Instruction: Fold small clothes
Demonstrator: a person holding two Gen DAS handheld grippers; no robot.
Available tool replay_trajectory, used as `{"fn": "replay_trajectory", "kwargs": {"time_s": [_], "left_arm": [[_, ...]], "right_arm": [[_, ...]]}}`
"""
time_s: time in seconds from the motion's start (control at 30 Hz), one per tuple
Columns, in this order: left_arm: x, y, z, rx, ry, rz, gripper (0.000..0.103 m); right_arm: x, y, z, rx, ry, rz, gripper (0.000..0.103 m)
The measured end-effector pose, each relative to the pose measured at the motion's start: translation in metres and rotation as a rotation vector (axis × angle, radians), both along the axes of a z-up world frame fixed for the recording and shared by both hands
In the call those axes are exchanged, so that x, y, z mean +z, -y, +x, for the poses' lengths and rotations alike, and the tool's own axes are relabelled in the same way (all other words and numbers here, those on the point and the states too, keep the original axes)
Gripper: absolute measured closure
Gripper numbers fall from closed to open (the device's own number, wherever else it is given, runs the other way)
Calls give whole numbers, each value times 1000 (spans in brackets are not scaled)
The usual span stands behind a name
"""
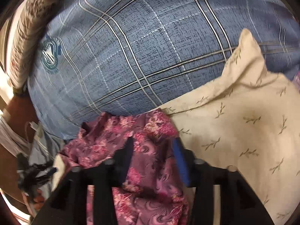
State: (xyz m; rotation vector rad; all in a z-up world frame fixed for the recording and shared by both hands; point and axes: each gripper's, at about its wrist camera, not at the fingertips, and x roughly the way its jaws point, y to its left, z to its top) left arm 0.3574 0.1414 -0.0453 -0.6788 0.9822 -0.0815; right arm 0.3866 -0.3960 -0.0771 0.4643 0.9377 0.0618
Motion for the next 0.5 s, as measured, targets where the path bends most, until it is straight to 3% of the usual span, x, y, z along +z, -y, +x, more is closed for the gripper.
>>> {"fn": "replay_trajectory", "kwargs": {"time_s": [0.1, 0.17, 0.27, 0.33, 0.4, 0.43, 0.5], "left_arm": [[-8, -2, -18, -42, -10, -117, 50], [-11, 0, -31, -56, -15, -108, 50], [-8, -11, -51, -45, 0, -118, 50], [-3, -19, -62, -54, 19, -119, 50], [2, -22, -75, -93, 38, -172, 47], [2, -20, -79, -121, 44, -204, 47], [-1, -13, -82, -125, 35, -181, 47]], "right_arm": [[-26, 2, 7, -29, -80, 75, 55], [-43, -8, 6, -17, -148, 6, 59], [-28, -15, -8, -25, -102, -49, 59], [-8, -16, -26, -19, -39, -8, 57], [11, -20, -51, 11, 33, 48, 57], [15, -23, -59, 31, 41, 62, 57], [15, -32, -74, 57, 31, 82, 57]]}}
